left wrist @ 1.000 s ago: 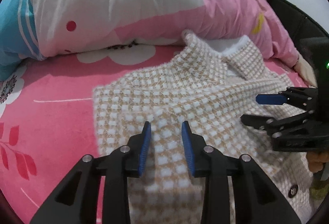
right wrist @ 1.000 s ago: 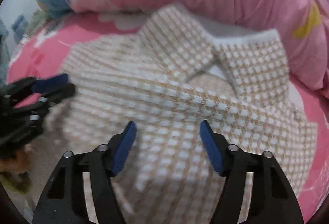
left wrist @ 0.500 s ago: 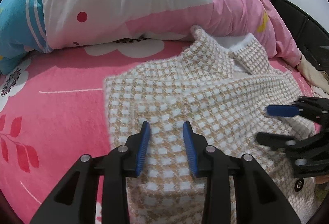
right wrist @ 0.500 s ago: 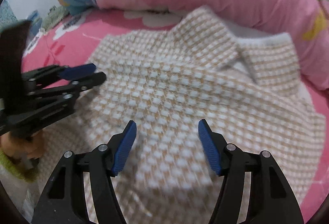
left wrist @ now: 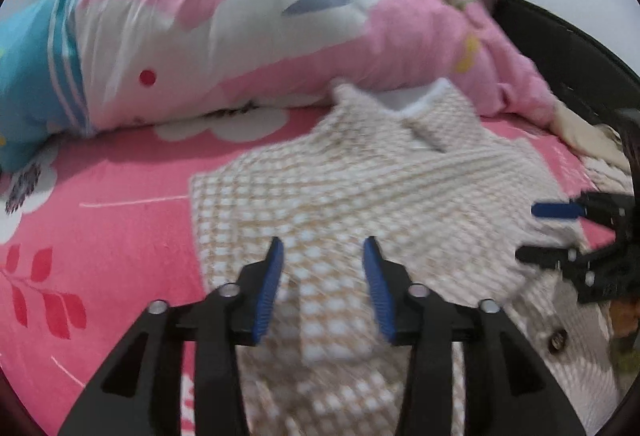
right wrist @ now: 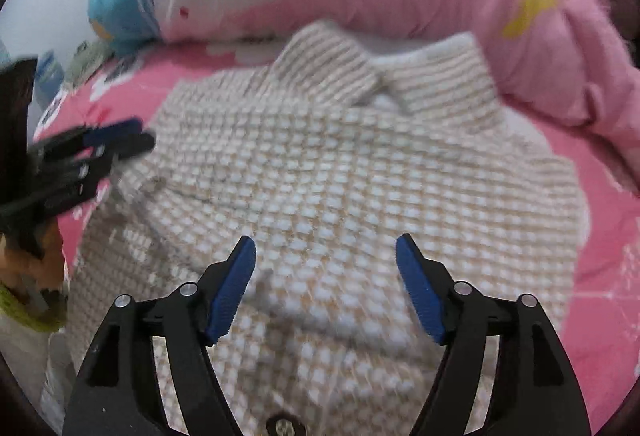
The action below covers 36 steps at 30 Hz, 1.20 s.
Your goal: Fold large clothes
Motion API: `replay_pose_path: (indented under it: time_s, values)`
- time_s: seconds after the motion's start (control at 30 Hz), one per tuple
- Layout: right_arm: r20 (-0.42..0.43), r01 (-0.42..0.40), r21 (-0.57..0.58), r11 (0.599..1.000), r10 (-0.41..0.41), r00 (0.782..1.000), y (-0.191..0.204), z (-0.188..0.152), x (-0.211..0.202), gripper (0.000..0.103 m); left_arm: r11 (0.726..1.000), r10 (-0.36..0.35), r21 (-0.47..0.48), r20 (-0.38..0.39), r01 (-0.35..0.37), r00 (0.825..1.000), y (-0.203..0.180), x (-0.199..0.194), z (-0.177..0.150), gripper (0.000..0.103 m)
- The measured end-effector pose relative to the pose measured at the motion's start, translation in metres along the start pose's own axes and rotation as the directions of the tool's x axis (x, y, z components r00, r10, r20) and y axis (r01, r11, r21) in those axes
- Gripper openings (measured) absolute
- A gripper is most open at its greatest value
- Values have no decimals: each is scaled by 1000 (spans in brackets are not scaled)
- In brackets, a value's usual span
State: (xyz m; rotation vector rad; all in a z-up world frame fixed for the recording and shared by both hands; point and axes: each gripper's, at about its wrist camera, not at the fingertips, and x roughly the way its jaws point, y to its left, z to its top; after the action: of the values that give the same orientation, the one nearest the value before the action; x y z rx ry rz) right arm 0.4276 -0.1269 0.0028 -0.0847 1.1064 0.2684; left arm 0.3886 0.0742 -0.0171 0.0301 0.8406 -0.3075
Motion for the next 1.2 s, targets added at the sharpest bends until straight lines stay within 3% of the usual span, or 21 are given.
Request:
replay_pose_path:
  time_s: [0.07,0.17,0.23,0.33,0.53,0.63,0.73,1.0,1.2]
  values:
    - [17,5,46,999,-5,1000,-7,-15,-21,72,1000,5,3,-54,-5,999,-6,0,-5,49]
    - [39,4,60,998,-6,999,-7,-44,-56,84,1000,15,9,-106,-14,994,-16,-7,-16,53]
    - [65,29,45,999,-32,997,-3,-64,-76,89,999,45,31,-112,-42,993,-26,-24,-28,68]
    - [88,65,47,997,-69,994,0,-109,-107,95,994,102,60,-101,-96,990,-41,-51,-49,79]
    - [67,133,73,988,-138,988,5,-193,-106,95,975,219,51,-90,-215,972,-63,-112,-118,84]
    - [54,140,120,983,-147,988,2,-226,-110,96,970,244,21,-92,-243,965,-72,-134,-154,84]
    - [24,201,139,970,-206,978,-1,-253,-111,96,967,255,-4,-69,-255,965,-83,-155,-186,84]
    - [-34,284,160,945,-283,959,-15,-283,-102,96,957,285,-29,-53,-287,957,-99,-178,-249,84]
    - [-32,188,268,945,-186,982,-37,-301,-91,96,952,295,-57,-75,-300,952,-99,-191,-286,84]
